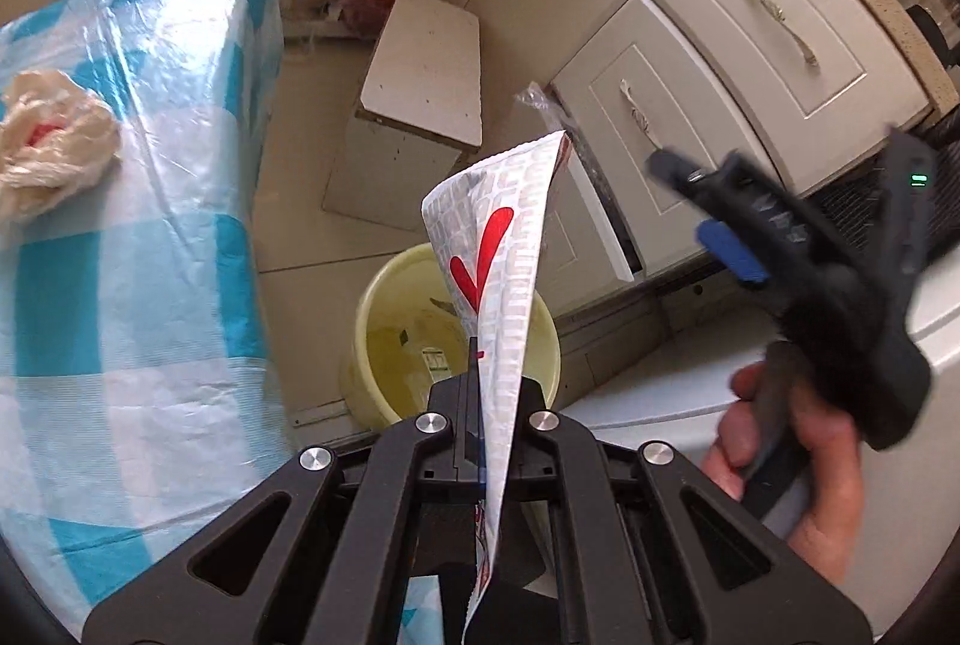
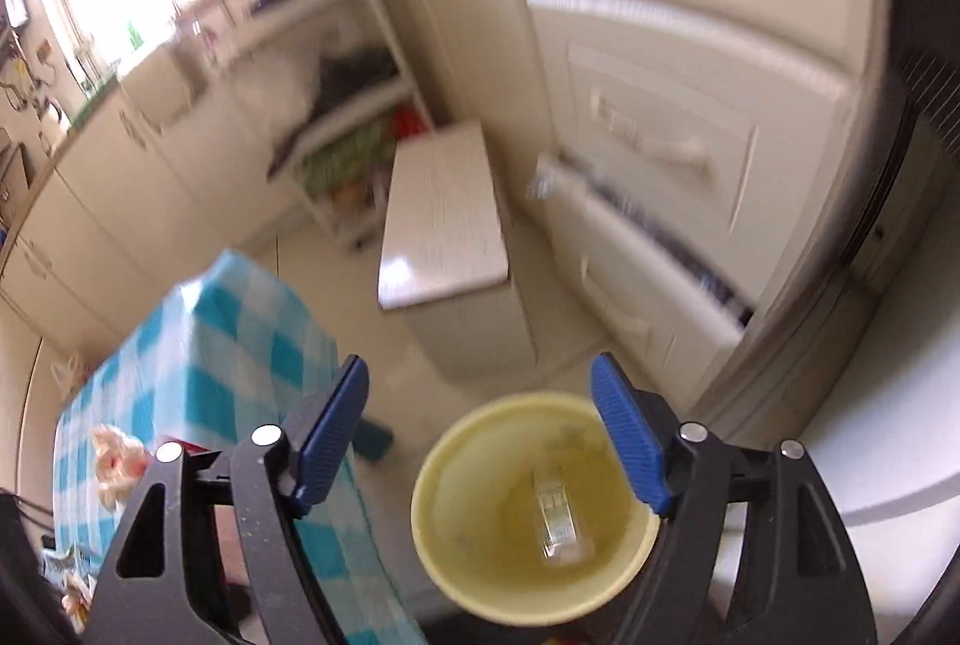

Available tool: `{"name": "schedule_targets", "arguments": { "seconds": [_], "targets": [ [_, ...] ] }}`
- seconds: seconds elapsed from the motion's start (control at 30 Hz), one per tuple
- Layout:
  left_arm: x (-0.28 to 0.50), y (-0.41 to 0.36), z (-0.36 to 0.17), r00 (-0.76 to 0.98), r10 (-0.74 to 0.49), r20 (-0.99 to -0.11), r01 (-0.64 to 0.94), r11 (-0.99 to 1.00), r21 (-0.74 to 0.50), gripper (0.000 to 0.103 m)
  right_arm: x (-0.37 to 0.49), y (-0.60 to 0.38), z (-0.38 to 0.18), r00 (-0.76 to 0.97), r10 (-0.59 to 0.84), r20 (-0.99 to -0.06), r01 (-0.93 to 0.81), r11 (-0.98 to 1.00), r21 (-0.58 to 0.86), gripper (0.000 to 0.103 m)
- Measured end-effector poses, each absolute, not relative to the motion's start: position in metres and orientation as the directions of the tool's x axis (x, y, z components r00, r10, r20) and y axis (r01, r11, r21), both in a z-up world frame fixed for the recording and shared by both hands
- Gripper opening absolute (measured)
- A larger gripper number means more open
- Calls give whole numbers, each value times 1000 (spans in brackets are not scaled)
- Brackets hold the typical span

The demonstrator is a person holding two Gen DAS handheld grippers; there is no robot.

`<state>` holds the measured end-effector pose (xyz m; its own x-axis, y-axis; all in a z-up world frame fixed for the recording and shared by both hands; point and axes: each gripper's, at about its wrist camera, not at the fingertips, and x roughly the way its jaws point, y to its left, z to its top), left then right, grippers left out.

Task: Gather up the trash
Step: 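Release the bottle into the yellow bucket with the right gripper while the left carries the bag, then open the left gripper over the yellow bucket to drop the paper bag, then move both tools back over the remaining trash on the table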

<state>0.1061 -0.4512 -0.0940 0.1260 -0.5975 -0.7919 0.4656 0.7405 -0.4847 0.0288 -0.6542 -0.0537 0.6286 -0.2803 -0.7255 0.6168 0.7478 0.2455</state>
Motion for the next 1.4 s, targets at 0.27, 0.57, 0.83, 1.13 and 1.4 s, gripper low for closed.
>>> {"name": "schedule_targets", "arguments": {
  "seconds": [0.27,0.57,0.83,1.13,1.4],
  "targets": [
    [116,-511,-142,70,-506,-860,418,798,-435,8,16,-656,-20,676,-424,-603,636,749,186,79],
    [104,-452,-88,251,-516,-819,448,812,-374,52,27,-612,4,669,-452,-591,569,822,15,86],
    [63,-325,-26,595,-354,-722,415,904,-101,68,33,-534,32,752,-314,-580,393,919,12,92],
    [70,-228,0,730,-185,-658,228,974,-22,73,53,-433,41,790,-201,-580,187,979,-84,93],
    [69,-197,-5,732,-182,-657,193,980,-56,74,61,-391,45,804,-158,-573,107,987,-122,94]
  ]
}}
